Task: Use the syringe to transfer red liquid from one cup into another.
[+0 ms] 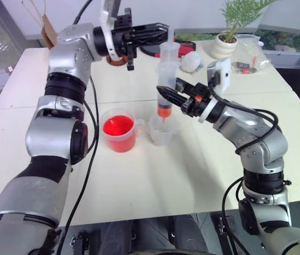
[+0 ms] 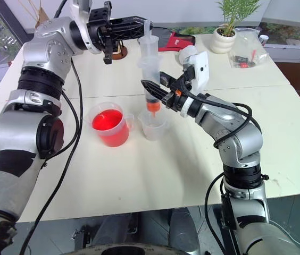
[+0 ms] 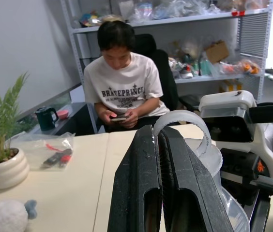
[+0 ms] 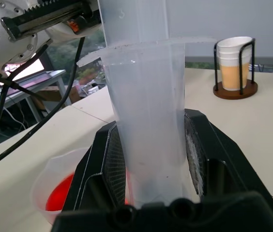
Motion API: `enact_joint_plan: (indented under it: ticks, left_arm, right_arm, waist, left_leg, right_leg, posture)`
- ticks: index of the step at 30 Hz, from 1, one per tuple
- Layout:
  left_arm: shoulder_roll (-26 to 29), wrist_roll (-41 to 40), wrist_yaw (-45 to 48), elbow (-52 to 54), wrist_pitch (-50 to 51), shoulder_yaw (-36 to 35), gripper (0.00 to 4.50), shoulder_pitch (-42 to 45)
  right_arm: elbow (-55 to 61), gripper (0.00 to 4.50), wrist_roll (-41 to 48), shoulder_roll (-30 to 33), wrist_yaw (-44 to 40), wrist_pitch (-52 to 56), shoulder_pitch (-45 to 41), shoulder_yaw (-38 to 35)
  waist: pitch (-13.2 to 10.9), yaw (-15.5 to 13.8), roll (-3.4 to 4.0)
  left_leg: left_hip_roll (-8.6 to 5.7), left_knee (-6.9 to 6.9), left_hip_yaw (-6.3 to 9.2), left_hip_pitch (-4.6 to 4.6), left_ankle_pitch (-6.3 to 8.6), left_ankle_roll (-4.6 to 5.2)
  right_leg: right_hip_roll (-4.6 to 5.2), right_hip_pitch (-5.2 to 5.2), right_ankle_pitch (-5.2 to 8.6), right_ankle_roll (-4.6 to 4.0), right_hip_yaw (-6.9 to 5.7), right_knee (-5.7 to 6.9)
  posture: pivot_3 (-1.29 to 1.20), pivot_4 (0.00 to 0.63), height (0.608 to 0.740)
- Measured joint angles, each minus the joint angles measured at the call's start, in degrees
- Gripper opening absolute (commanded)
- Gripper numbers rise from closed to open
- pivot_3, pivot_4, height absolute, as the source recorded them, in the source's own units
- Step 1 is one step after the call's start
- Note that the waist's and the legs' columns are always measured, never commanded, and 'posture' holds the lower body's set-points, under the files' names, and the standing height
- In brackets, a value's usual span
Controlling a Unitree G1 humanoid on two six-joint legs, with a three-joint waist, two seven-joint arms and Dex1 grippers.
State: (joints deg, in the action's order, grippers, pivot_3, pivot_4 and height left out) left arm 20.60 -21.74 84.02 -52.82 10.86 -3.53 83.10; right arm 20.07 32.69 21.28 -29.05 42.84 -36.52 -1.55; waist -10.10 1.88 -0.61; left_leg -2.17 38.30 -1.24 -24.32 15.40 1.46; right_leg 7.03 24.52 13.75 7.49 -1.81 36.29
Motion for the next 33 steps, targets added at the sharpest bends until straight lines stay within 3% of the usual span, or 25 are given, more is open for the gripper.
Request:
enact_joint_plan:
  ticks: [14, 29, 32, 33]
  left_arm:
    - [-0.9, 0.0, -3.1, 10.5, 1.2, 0.1, 0.04, -9.2]
    - [-2.1, 0.6, -3.5, 10.5, 0.8, 0.4, 0.04, -11.7]
    - [-2.0, 0.0, -3.6, 9.4, 2.7, 0.0, 0.88, -11.1]
    - [-1.6, -0.4, -3.7, 8.6, 3.9, -0.4, 1.36, -10.5]
  right_arm:
    - [-1.4, 1.39, 0.2, 2.0, -1.1, 3.5, -1.4, 1.1]
    - [-1.4, 1.39, 3.1, 3.9, -0.3, 5.8, -2.4, 0.6]
    - [-1.4, 1.39, 3.6, 4.2, 0.6, 5.9, -2.5, 0.2]
    - [-1.4, 1.39, 3.7, 4.2, 0.9, 5.9, -2.7, -0.5]
  waist:
    - [0.0, -0.8, 0.00]
    - [0.0, -1.1, 0.00]
    - [0.0, -1.1, 0.00]
    - [0.0, -1.1, 0.00]
  left_leg:
    - [0.01, 0.04, 0.00, 0.00, 0.00, -0.01]
    - [0.00, 0.10, 0.00, -0.01, 0.00, 0.00]
    - [0.00, 0.10, -0.01, -0.01, 0.00, 0.00]
    - [0.00, 0.10, 0.00, -0.01, 0.00, 0.01]
  right_leg:
    - [0.00, 0.00, 0.00, 0.00, 0.01, 0.00]
    - [0.00, -0.04, 0.00, 0.00, 0.00, 0.00]
    - [0.00, -0.04, 0.00, 0.00, 0.00, 0.00]
    - [0.00, -0.04, 0.00, 0.00, 0.00, 0.00]
  posture:
    - [0.00, 0.150, 0.740]
    - [0.00, 0.150, 0.740]
    - [0.00, 0.150, 0.740]
    - [0.00, 0.150, 0.740]
